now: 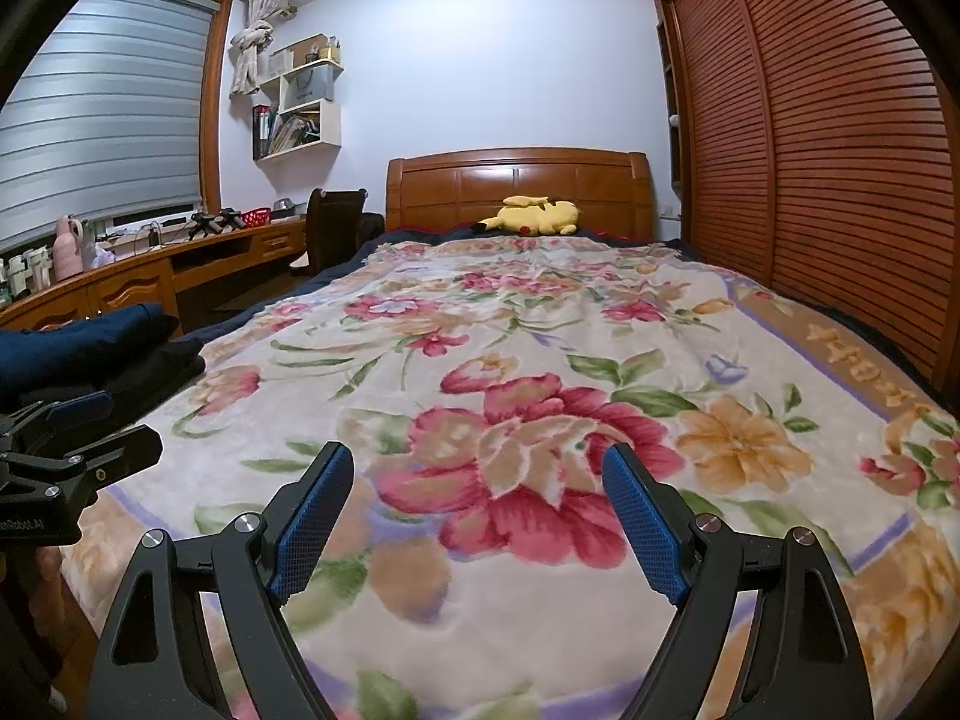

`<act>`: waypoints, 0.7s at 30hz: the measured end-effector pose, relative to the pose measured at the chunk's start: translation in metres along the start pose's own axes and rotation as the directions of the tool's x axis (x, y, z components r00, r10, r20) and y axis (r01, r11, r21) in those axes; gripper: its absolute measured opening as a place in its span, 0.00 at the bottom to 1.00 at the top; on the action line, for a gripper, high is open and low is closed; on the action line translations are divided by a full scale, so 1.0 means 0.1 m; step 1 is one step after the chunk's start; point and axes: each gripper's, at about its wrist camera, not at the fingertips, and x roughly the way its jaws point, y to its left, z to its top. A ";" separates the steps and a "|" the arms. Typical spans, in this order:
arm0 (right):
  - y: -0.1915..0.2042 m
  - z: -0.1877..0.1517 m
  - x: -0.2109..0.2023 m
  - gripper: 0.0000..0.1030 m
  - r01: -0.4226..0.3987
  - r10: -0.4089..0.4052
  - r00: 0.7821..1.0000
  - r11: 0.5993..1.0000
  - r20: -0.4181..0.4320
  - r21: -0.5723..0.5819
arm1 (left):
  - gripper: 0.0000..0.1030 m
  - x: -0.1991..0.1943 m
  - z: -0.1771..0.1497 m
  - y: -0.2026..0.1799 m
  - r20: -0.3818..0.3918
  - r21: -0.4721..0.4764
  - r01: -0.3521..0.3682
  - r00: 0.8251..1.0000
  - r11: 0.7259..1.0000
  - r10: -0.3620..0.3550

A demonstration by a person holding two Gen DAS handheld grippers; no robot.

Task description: Fold large clothes

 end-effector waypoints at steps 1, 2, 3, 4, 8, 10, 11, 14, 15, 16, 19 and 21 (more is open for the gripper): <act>0.00 0.00 0.01 0.84 -0.001 0.001 1.000 1.000 0.001 0.000 | 1.00 0.00 0.00 0.00 -0.001 -0.001 0.002 1.000 1.000 -0.002; -0.01 0.00 0.02 0.84 -0.002 0.002 1.000 1.000 0.001 -0.001 | 1.00 0.00 0.00 0.00 0.000 -0.002 0.002 1.000 1.000 -0.002; -0.01 0.00 0.02 0.84 -0.002 0.002 1.000 1.000 0.001 -0.001 | 1.00 0.00 0.00 0.00 0.000 -0.001 0.001 1.000 1.000 -0.001; -0.02 0.00 0.02 0.84 -0.002 0.002 1.000 1.000 0.001 -0.001 | 1.00 0.00 0.00 0.00 -0.001 0.001 0.000 1.000 1.000 0.000; -0.01 0.00 0.02 0.84 -0.003 0.003 1.000 1.000 0.001 -0.002 | 1.00 0.00 0.00 0.00 0.000 0.000 0.001 1.000 1.000 -0.001; -0.01 0.00 0.02 0.84 -0.001 0.001 1.000 1.000 0.002 -0.002 | 1.00 0.00 0.00 0.00 0.001 -0.001 0.002 1.000 1.000 -0.002; -0.01 0.00 0.02 0.84 -0.002 0.002 1.000 1.000 0.001 -0.001 | 1.00 0.00 0.00 0.00 0.000 -0.001 0.002 1.000 1.000 -0.002; -0.01 0.00 0.02 0.84 -0.001 0.001 1.000 1.000 0.001 -0.002 | 1.00 0.00 -0.01 0.00 -0.003 -0.002 0.002 1.000 1.000 -0.002; -0.01 0.00 0.02 0.84 -0.001 0.001 1.000 1.000 0.001 -0.002 | 1.00 -0.01 -0.01 0.00 -0.001 -0.001 0.000 1.000 1.000 0.000; -0.01 -0.01 0.02 0.84 -0.002 0.002 1.000 1.000 0.002 -0.003 | 1.00 -0.01 -0.01 0.00 -0.001 -0.001 0.000 1.000 1.000 0.000; -0.01 -0.01 0.02 0.84 -0.002 0.002 1.000 1.000 0.001 -0.004 | 1.00 -0.02 -0.02 0.01 0.000 -0.004 -0.001 1.000 1.000 0.001; -0.02 0.00 0.03 0.84 -0.003 0.003 1.000 1.000 0.000 -0.005 | 1.00 -0.03 -0.03 0.01 0.002 -0.002 -0.002 1.000 1.000 0.002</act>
